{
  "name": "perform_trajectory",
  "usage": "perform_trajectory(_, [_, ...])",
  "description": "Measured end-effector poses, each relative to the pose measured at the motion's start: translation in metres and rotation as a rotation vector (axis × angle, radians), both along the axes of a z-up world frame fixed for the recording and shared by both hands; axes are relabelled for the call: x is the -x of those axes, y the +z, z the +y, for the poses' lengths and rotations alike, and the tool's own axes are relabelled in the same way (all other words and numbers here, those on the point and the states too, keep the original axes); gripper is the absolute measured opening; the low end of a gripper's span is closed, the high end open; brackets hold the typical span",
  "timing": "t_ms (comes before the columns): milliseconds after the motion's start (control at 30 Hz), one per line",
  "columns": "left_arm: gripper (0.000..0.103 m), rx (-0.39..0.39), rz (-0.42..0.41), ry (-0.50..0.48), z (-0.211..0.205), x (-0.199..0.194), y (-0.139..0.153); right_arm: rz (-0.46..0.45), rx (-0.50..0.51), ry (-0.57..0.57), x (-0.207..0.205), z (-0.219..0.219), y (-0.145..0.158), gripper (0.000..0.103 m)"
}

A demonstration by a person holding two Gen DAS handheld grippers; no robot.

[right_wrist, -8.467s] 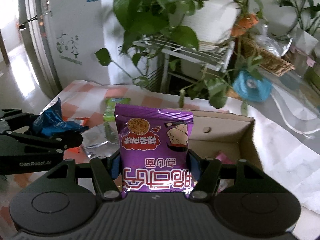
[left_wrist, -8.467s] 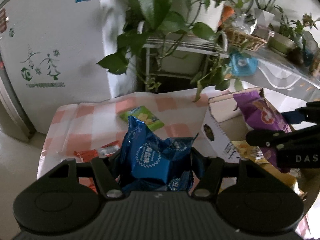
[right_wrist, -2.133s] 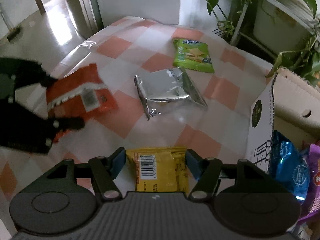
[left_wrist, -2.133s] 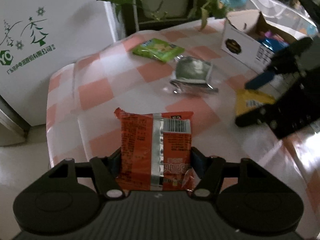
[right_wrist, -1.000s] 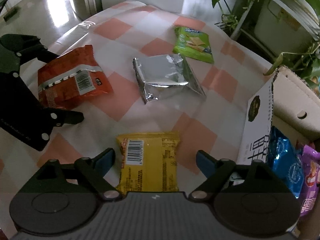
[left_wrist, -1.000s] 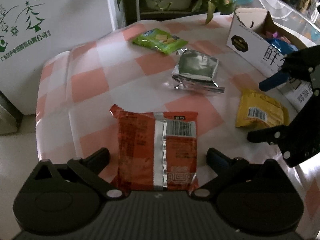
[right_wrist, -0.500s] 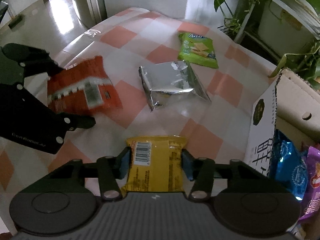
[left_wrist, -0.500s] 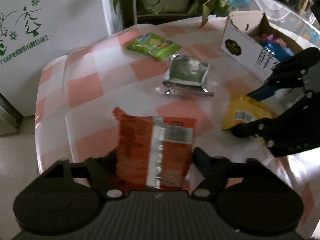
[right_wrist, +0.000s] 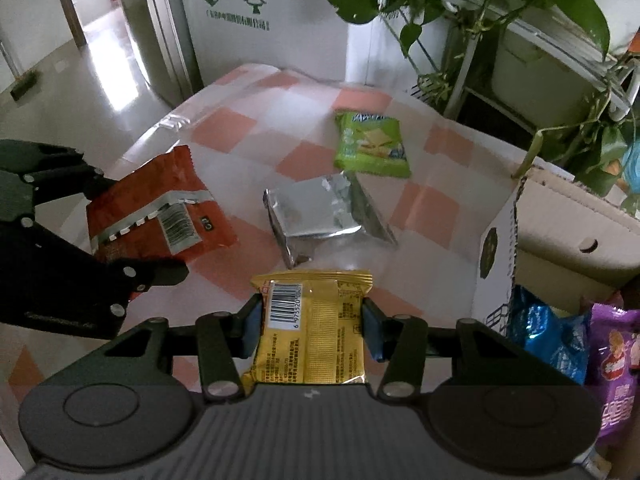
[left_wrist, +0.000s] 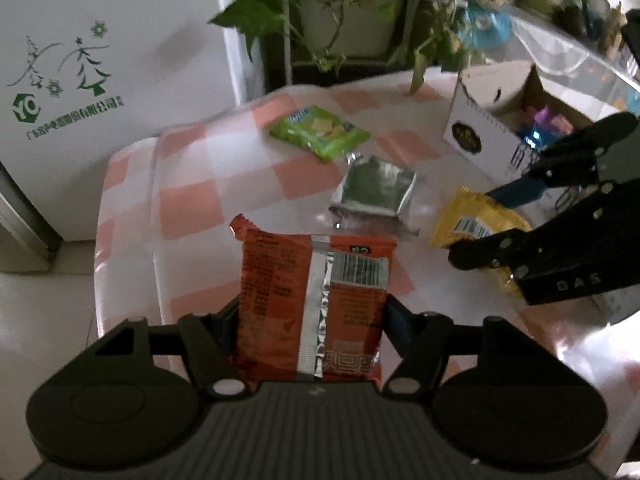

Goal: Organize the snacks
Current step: 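Lift both packets and carry them over the cardboard box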

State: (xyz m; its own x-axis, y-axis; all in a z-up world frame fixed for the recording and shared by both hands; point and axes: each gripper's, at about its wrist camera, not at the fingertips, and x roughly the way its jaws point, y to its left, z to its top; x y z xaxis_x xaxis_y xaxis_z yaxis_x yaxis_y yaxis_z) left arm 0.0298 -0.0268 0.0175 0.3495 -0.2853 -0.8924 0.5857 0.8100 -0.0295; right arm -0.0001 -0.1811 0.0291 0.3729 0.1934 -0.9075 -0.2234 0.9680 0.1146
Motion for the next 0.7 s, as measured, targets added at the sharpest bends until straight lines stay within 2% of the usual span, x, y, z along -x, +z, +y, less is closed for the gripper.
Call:
perform_trajectory(267, [0.069,-0.011,-0.030,0.027,0.002,0.004,0.009,-0.054,-0.032,-0.060,-0.002,-0.012,0.016,0.057])
perform_trajectory(700, [0.069,0.037,-0.070,0.075,-0.005,0.001,0.031,-0.104,-0.062,-0.107,-0.003,-0.029,0.031,0.057])
